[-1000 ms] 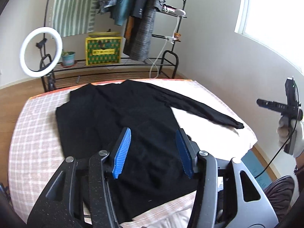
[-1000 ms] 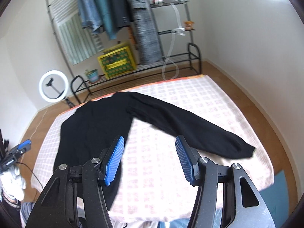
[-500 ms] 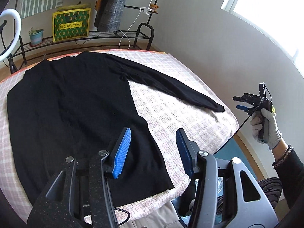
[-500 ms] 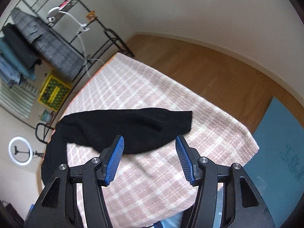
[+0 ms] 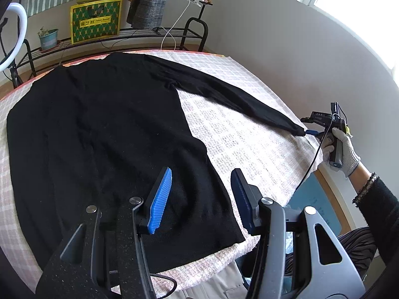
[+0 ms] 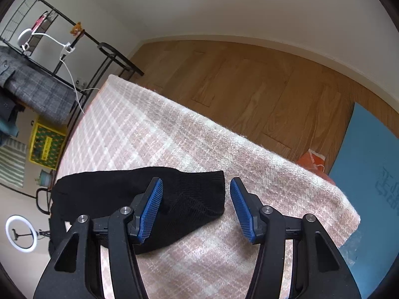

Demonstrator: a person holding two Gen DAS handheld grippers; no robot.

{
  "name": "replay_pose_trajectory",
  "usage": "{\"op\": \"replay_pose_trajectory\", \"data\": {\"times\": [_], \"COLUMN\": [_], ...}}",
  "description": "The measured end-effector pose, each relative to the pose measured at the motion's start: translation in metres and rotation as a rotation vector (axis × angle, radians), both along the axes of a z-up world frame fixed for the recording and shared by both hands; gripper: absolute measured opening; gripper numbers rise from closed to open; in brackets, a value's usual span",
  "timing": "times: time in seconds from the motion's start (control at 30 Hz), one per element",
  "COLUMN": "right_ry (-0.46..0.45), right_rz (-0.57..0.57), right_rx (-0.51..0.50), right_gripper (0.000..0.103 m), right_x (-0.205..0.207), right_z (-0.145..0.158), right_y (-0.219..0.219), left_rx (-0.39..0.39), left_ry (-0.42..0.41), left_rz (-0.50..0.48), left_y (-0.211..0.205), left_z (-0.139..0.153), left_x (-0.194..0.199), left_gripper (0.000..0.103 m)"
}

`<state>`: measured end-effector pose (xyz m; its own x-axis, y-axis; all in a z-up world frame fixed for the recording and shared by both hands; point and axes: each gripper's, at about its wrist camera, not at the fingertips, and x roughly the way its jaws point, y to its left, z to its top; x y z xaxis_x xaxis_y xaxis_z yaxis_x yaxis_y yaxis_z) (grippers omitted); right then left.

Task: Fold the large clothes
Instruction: 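Grasp the sleeve cuff of the cardigan with the right tool, then fold the held sleeve across the cardigan body with the right tool and release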

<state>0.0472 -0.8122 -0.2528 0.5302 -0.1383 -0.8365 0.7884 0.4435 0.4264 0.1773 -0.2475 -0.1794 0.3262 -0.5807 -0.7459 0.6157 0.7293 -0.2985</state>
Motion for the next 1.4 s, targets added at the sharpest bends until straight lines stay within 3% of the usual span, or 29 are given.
{"op": "replay_pose_trajectory", "data": {"times": [0.2,0.3,0.37,0.4,0.57,0.7,0.83,1.07,1.27,1.4], "right_ry": [0.053,0.070,0.083,0.071,0.007,-0.101,-0.174,-0.320,-0.430,-0.435], "right_rz": [0.060,0.069,0.055,0.054,0.081,0.137,0.253,0.455,0.707,0.932], "right_rx": [-0.043,-0.066,-0.073,-0.066,-0.125,-0.132,-0.167,-0.124,-0.092,-0.065], "right_gripper": [0.054,0.037,0.013,0.008,0.006,0.005,0.005,0.005,0.005,0.005], "right_x": [0.019,0.018,0.014,0.013,0.014,0.027,0.047,0.076,0.093,0.102], "right_z": [-0.012,-0.012,-0.012,-0.011,0.016,0.046,0.075,0.118,0.155,0.157], "right_y": [0.004,0.003,0.001,-0.001,0.010,0.032,0.075,0.165,0.274,0.365], "left_rx": [0.009,0.006,0.014,0.017,0.017,-0.001,-0.023,-0.074,-0.140,-0.163], "left_ry": [0.000,0.010,0.007,0.006,0.010,0.015,0.022,0.061,0.104,0.105], "left_rz": [0.029,0.041,0.046,0.048,0.062,0.084,0.128,0.221,0.299,0.358], "left_y": [0.012,0.017,0.019,0.019,0.022,0.029,0.044,0.073,0.098,0.118], "left_z": [-0.002,-0.004,-0.005,-0.005,-0.006,-0.004,-0.003,-0.001,0.005,0.005], "left_x": [0.004,0.006,0.006,0.007,0.008,0.012,0.017,0.026,0.035,0.040], "left_gripper": [0.051,0.051,0.050,0.051,0.050,0.050,0.051,0.050,0.050,0.050]}}
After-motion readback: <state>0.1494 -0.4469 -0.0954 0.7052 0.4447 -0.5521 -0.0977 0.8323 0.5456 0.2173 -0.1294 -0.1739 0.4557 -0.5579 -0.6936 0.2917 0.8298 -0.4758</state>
